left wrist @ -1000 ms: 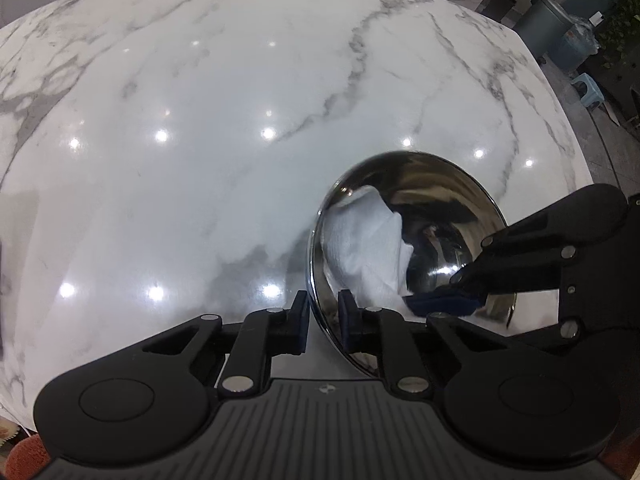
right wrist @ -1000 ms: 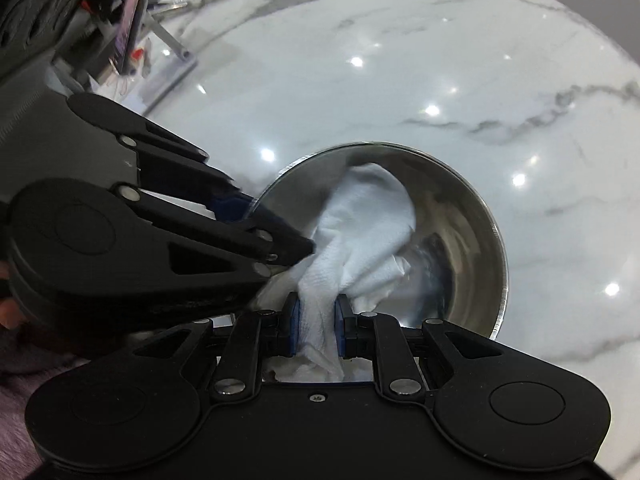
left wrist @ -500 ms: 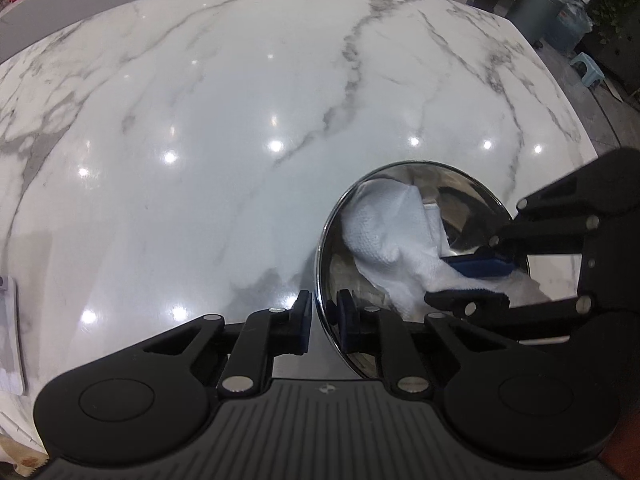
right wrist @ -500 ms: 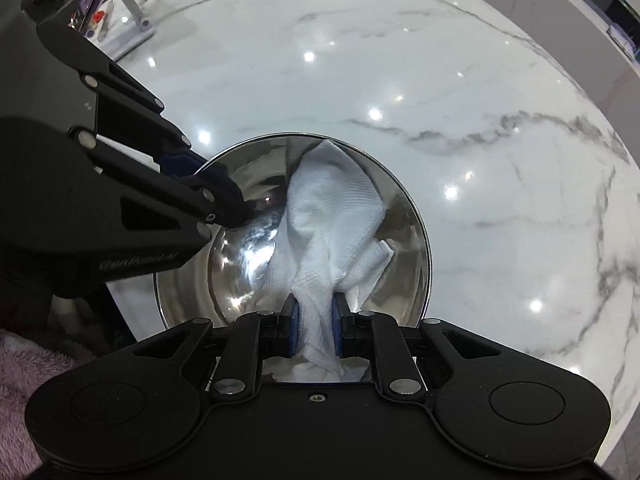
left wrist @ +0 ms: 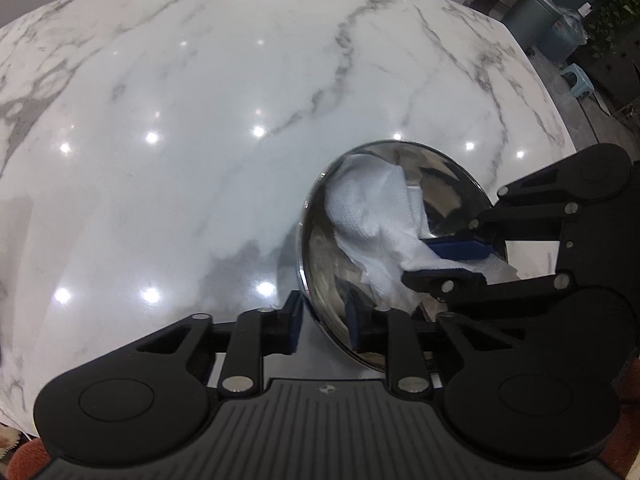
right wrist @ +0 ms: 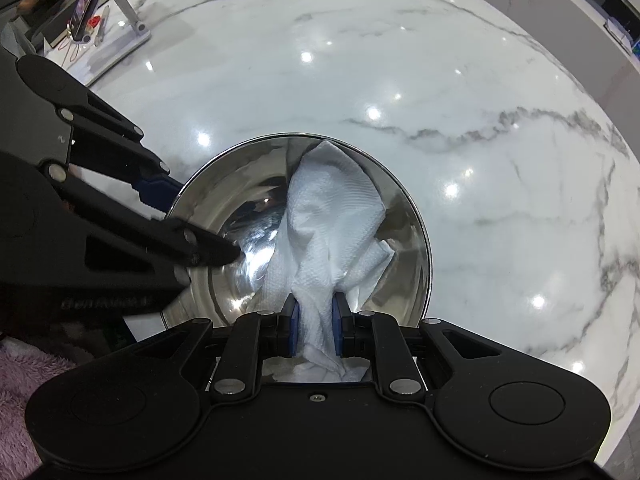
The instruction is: Clean bowl
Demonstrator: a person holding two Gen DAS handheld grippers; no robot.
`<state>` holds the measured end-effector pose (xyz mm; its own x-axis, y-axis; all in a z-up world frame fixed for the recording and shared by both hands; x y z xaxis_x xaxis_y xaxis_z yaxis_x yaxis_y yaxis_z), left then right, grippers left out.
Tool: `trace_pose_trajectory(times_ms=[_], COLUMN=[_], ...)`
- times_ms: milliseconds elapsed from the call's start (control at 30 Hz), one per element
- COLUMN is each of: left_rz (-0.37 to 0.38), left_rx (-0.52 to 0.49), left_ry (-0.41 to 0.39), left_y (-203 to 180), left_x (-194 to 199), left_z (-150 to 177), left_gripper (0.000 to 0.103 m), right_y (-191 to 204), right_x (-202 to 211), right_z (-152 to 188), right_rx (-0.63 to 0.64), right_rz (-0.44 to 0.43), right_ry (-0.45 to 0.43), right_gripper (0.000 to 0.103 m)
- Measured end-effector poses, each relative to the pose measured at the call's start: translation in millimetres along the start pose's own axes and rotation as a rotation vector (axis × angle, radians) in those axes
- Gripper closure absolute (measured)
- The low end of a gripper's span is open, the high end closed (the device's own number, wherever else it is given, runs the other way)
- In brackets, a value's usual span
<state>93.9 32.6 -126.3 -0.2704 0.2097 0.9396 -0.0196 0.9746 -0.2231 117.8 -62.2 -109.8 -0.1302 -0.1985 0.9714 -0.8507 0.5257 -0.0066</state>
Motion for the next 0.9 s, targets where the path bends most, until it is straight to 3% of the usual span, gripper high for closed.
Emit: trace_pose_trajectory(times_ms=[133,300,433,533,767,900], left_rz=[-0.006,-0.022,-0.031,-0.042,-0.066,-0.073], left_rx=[-0.007,-0.014,-0.022,-0.041,-0.098,-0.069], left_ry=[-0.002,-0.003,-0.004,-0.005,-0.011,-0.033], left_y=[0,-2,-2,-3,-3,3], left_x=[-1,-4,-6,-7,-7,-5], left_z=[-4,-7,-8,-9,-14,-23], left_gripper=[0.088,0.089,0.09,0.09,0.09,0.089], right_y=[6,15,19,19,8,14], right_x=[-2,-3,-6,-9,-30,-36], right_z=[-6,-9,-16,-19,-22,-29], right_rx=[-0.008,-0.088,-0.123,-0.104,0.025,0.031], right_rz=[-0.033,-0.214,-0.253,-0.221,-0.004,0.029], right_ry=[0.007,0.002,0.0,0.016,0.037,0.029], right_gripper=[0.088,0.088,0.088,0.089,0.089,0.089])
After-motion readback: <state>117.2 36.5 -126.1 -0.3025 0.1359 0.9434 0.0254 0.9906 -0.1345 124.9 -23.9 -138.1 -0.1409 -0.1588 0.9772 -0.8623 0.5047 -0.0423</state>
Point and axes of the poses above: each gripper's, at about its wrist camera, not at the fingertips, and x roughly against the way its jaws point, y to its left, z to its underside, the point moved 8 cm from there along -x, roughly the way its jaws point
